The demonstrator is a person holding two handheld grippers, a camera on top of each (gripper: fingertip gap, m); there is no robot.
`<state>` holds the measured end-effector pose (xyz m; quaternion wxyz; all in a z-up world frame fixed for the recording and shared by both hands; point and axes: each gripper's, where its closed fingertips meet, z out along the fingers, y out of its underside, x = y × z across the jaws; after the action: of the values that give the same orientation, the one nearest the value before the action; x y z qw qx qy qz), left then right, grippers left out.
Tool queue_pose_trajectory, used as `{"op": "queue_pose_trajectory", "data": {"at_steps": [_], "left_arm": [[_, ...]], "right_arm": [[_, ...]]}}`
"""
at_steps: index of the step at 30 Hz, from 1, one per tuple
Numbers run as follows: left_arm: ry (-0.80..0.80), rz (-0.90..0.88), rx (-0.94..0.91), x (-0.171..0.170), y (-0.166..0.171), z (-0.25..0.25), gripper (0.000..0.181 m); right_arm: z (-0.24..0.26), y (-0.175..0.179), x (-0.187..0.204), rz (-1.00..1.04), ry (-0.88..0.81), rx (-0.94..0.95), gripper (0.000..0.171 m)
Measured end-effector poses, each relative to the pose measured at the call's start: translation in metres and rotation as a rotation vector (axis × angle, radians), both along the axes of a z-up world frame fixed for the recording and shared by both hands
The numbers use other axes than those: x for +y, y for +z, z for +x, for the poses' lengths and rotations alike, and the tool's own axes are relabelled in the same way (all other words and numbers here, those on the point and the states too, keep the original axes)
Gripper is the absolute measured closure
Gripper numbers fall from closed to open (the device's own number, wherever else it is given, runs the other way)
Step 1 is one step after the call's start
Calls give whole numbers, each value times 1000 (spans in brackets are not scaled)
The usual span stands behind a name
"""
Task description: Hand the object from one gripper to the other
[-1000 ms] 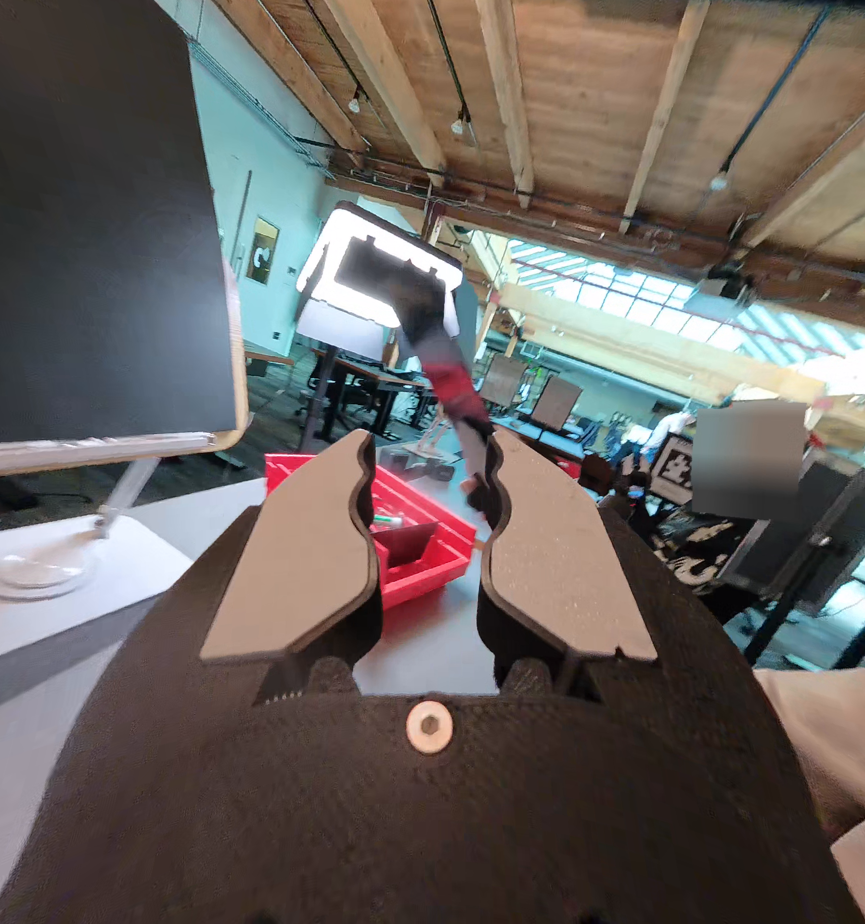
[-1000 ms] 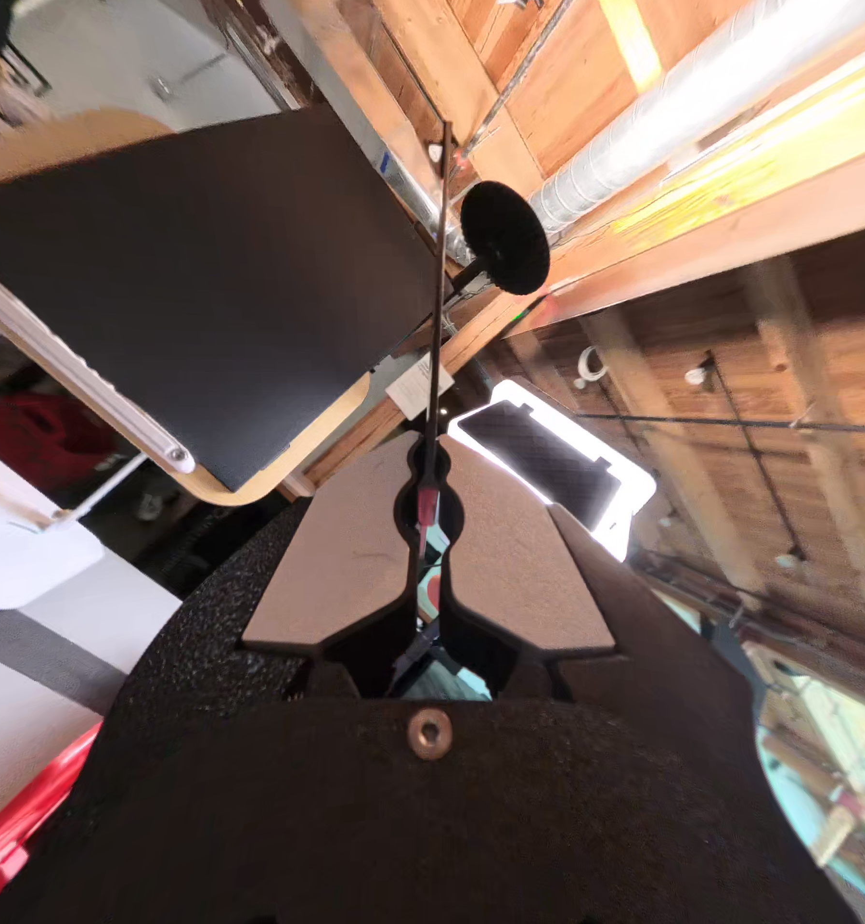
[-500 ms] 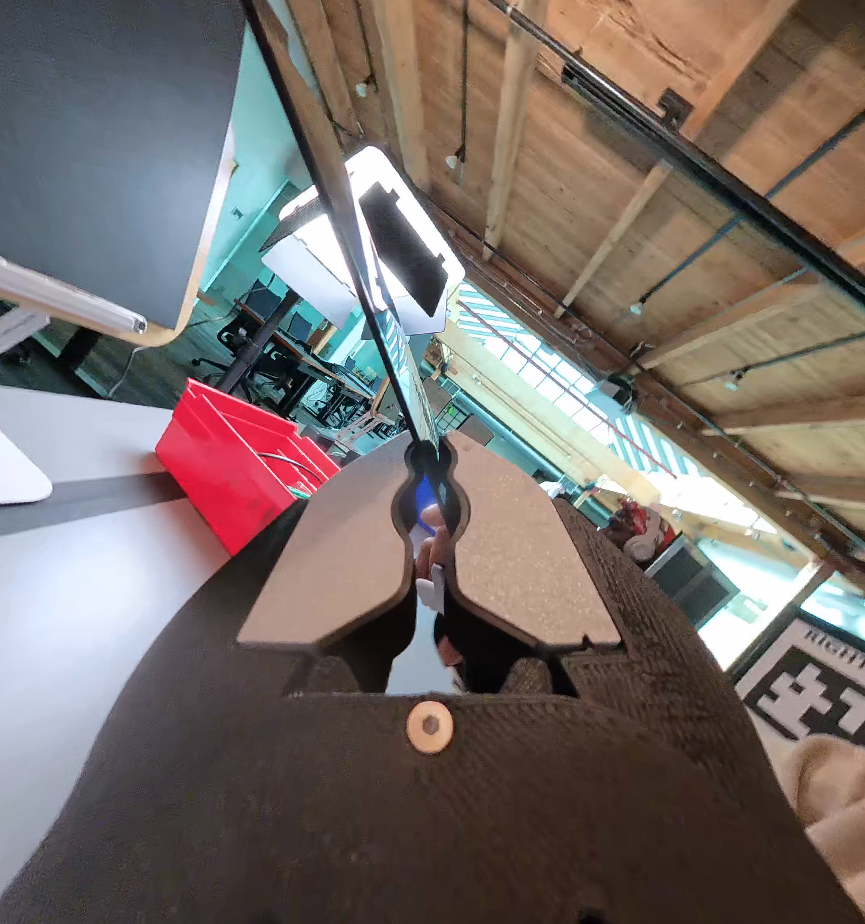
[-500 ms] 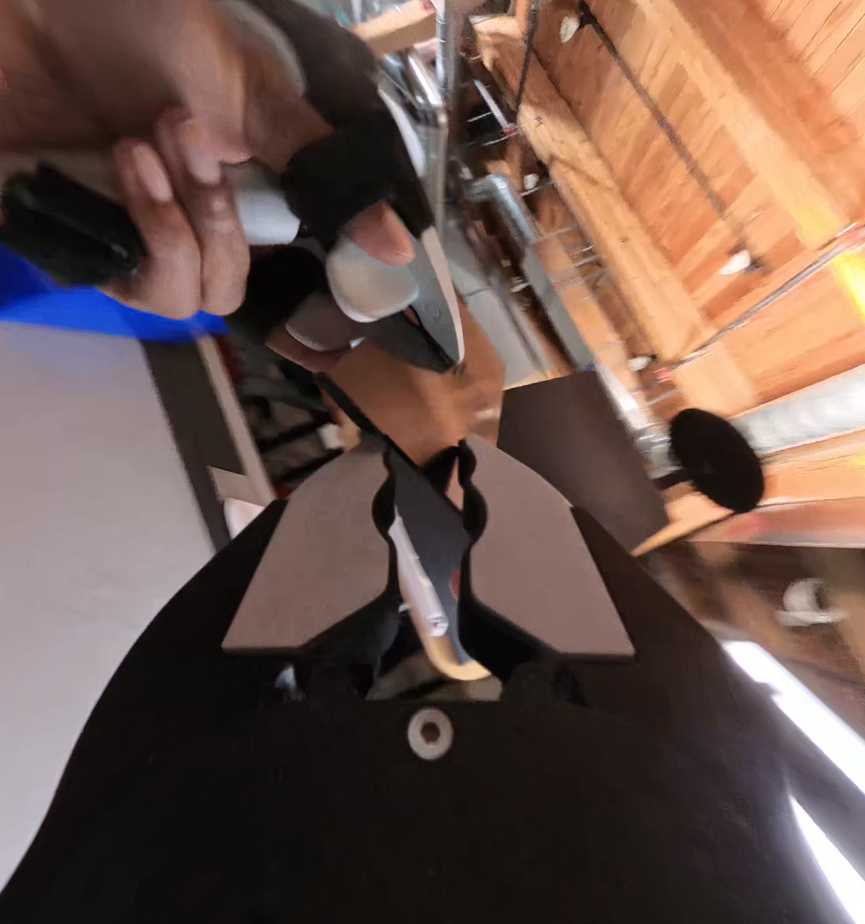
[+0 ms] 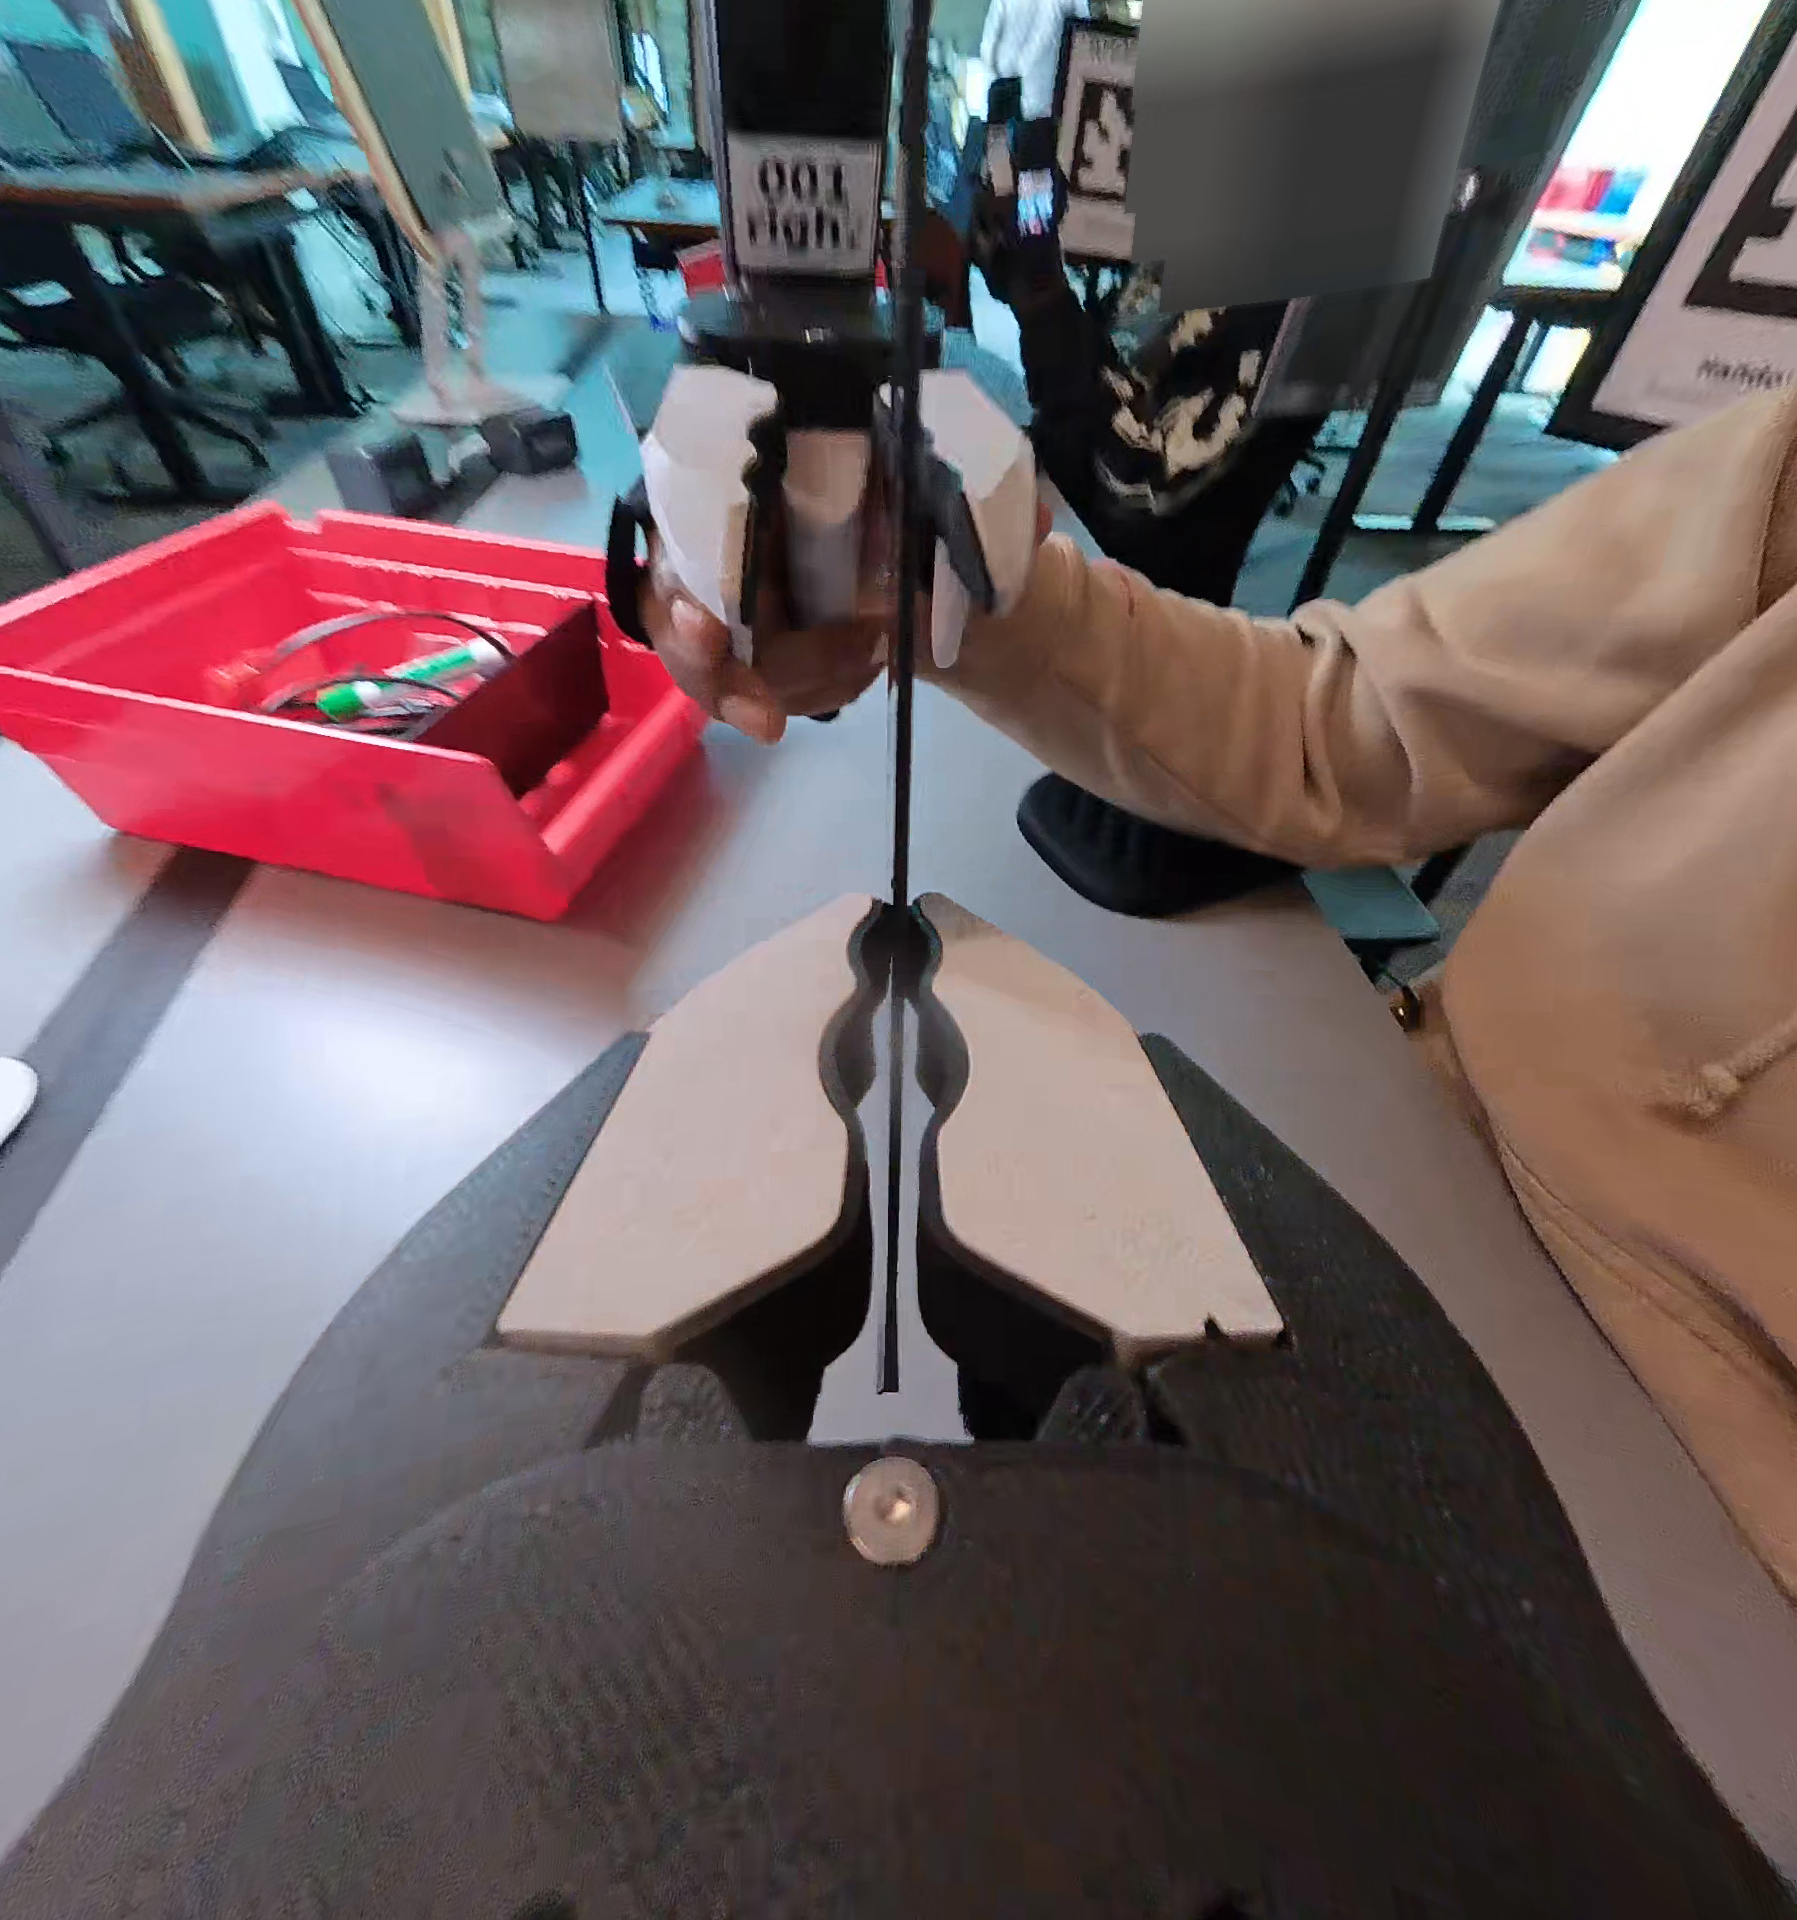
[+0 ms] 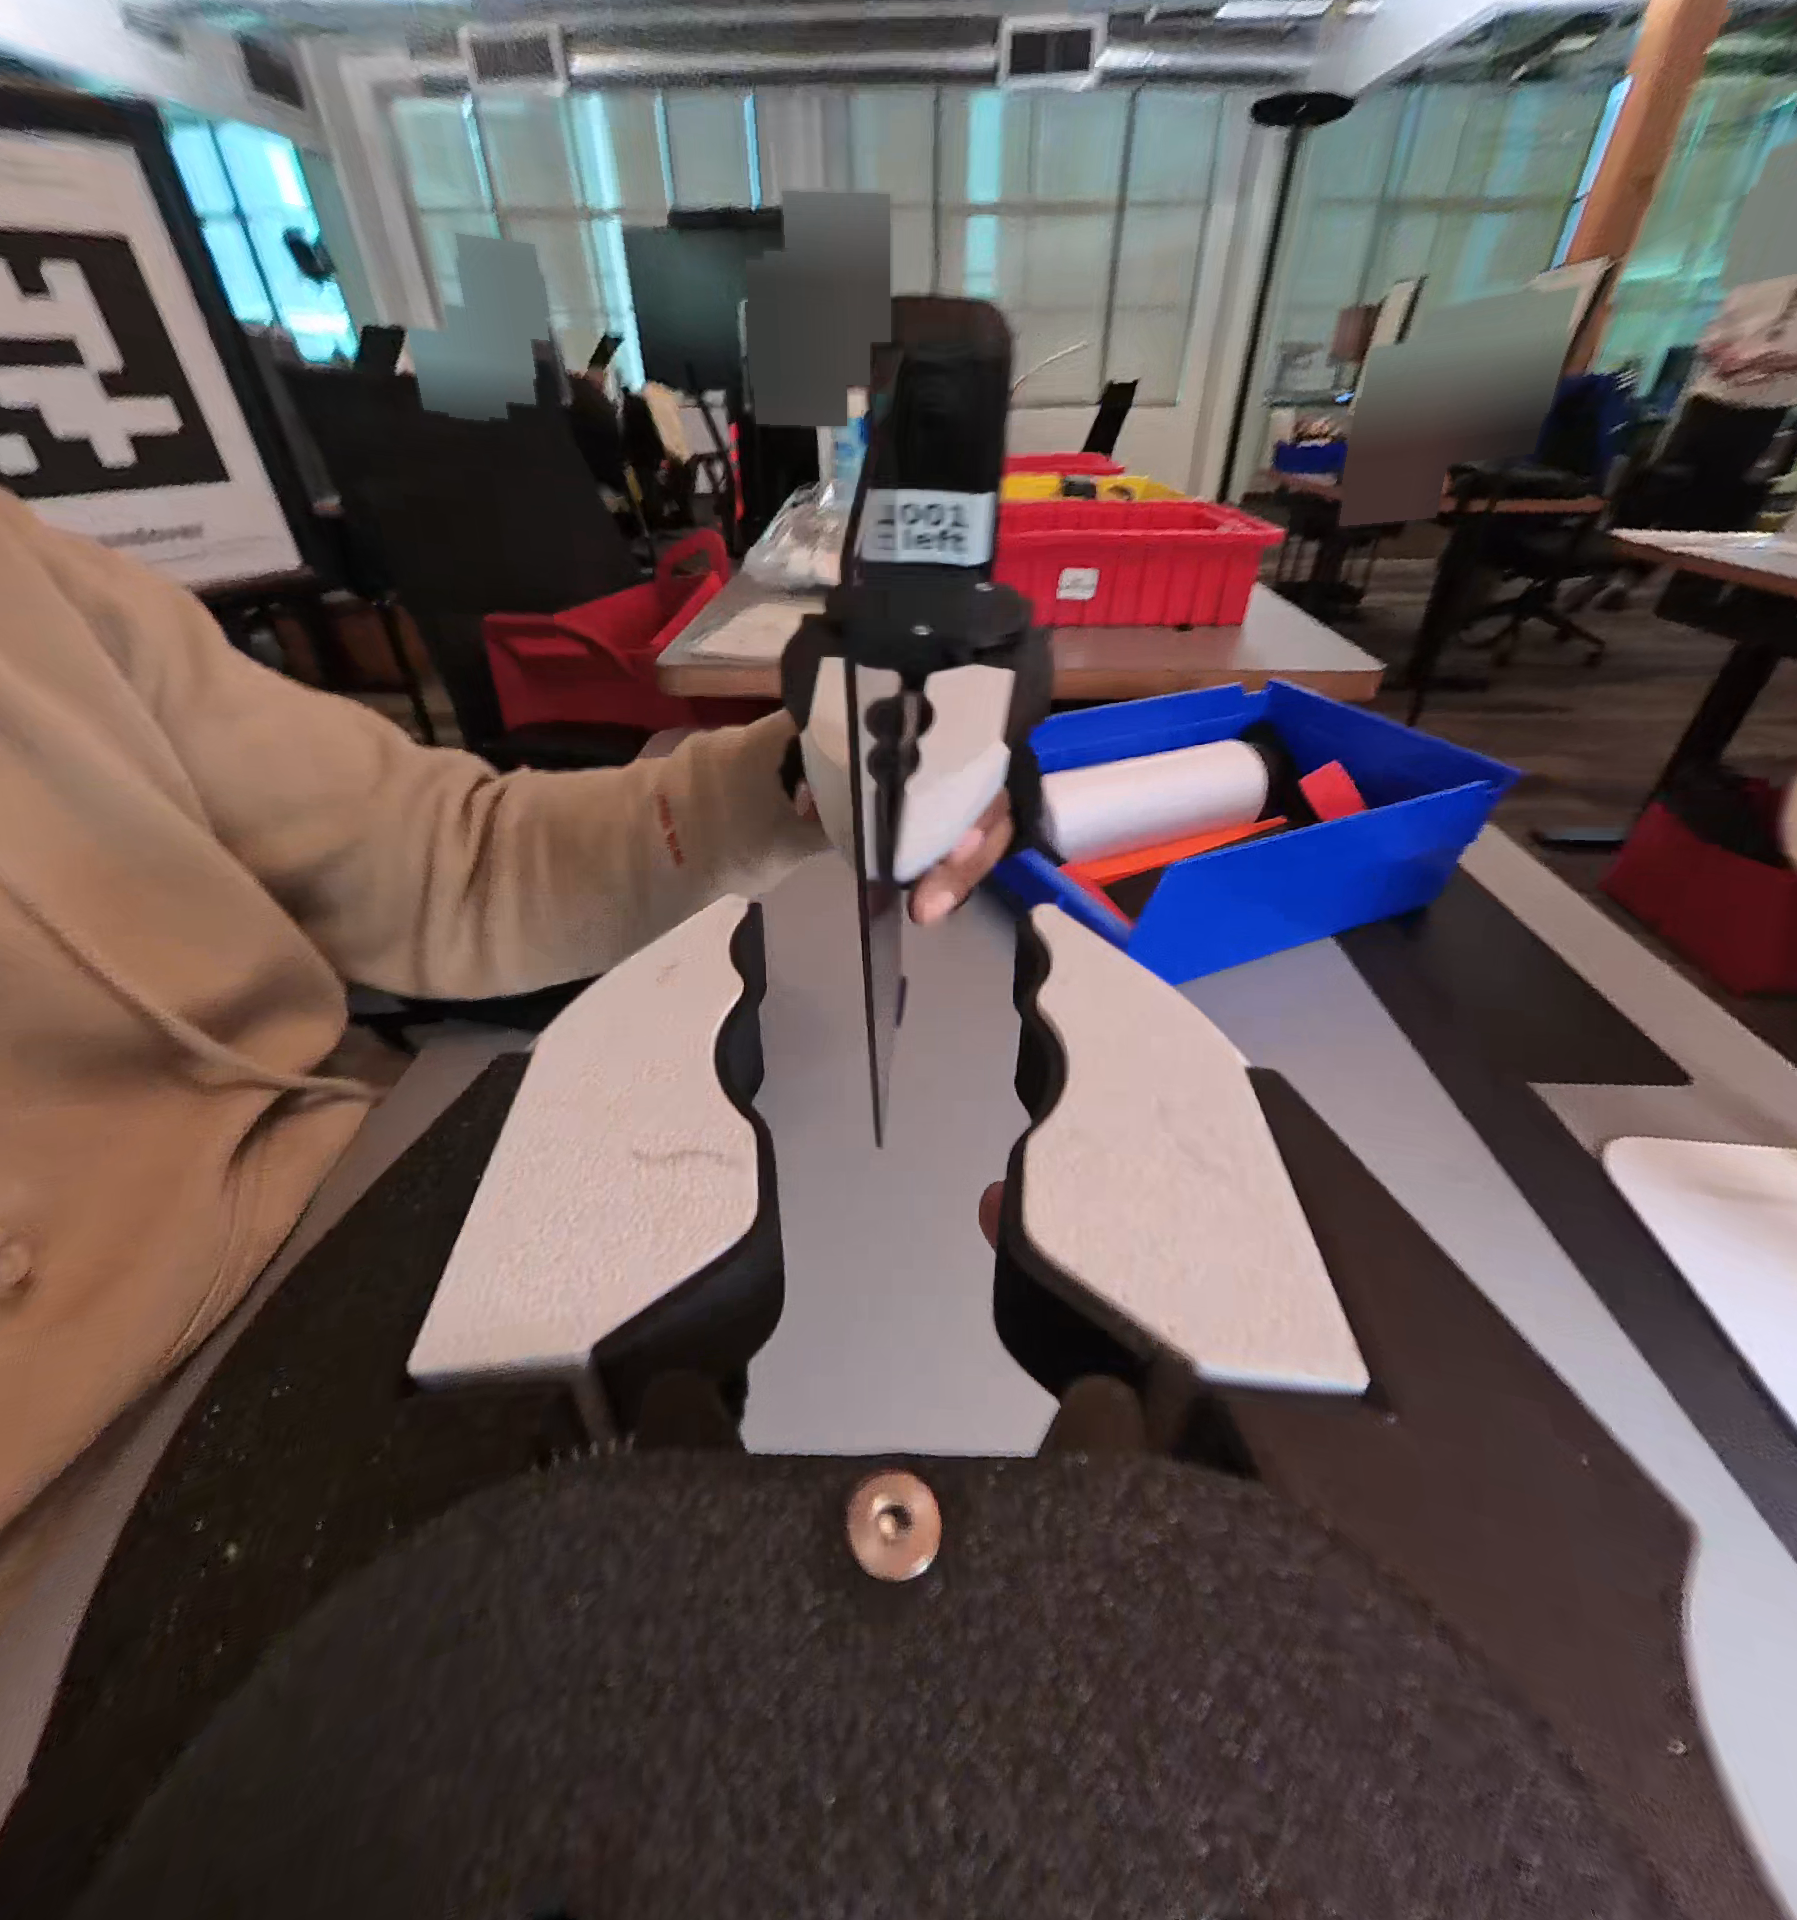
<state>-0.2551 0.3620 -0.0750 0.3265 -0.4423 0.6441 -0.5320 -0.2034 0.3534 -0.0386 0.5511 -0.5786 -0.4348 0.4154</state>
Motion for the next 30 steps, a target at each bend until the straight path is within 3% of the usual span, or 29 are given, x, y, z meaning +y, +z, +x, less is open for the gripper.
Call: {"op": "queue_pose_trajectory", "data": {"at_steps": [4, 7, 11, 13, 16, 18, 23, 27, 30], "left_arm": [[-35, 16, 109, -10, -24, 13, 179], [-9, 45, 123, -6, -30, 15, 179], [207, 53, -49, 30, -3, 18, 160], [324, 15, -125, 52, 13, 11, 157], [390, -210, -200, 69, 36, 1, 156], [359, -395, -240, 68, 49, 0, 150], [298, -605, -263, 46, 60, 22, 132], [348, -633, -205, 33, 47, 47, 129], [459, -677, -196, 45, 29, 57, 143]], "right_arm": [[-34, -27, -13, -8, 80, -189, 129], [-41, -45, 2, 13, -18, -315, 168], [-25, -25, 18, 68, -137, -248, 169], [-4, -2, 32, 156, -286, -182, 169], [40, 36, 53, 422, -634, -142, 170], [60, 49, 58, 647, -836, -220, 169], [67, 37, 74, 1132, -1159, -666, 169], [62, 13, 93, 1158, -1278, -801, 169], [41, -4, 99, 1189, -1244, -859, 169]]}}
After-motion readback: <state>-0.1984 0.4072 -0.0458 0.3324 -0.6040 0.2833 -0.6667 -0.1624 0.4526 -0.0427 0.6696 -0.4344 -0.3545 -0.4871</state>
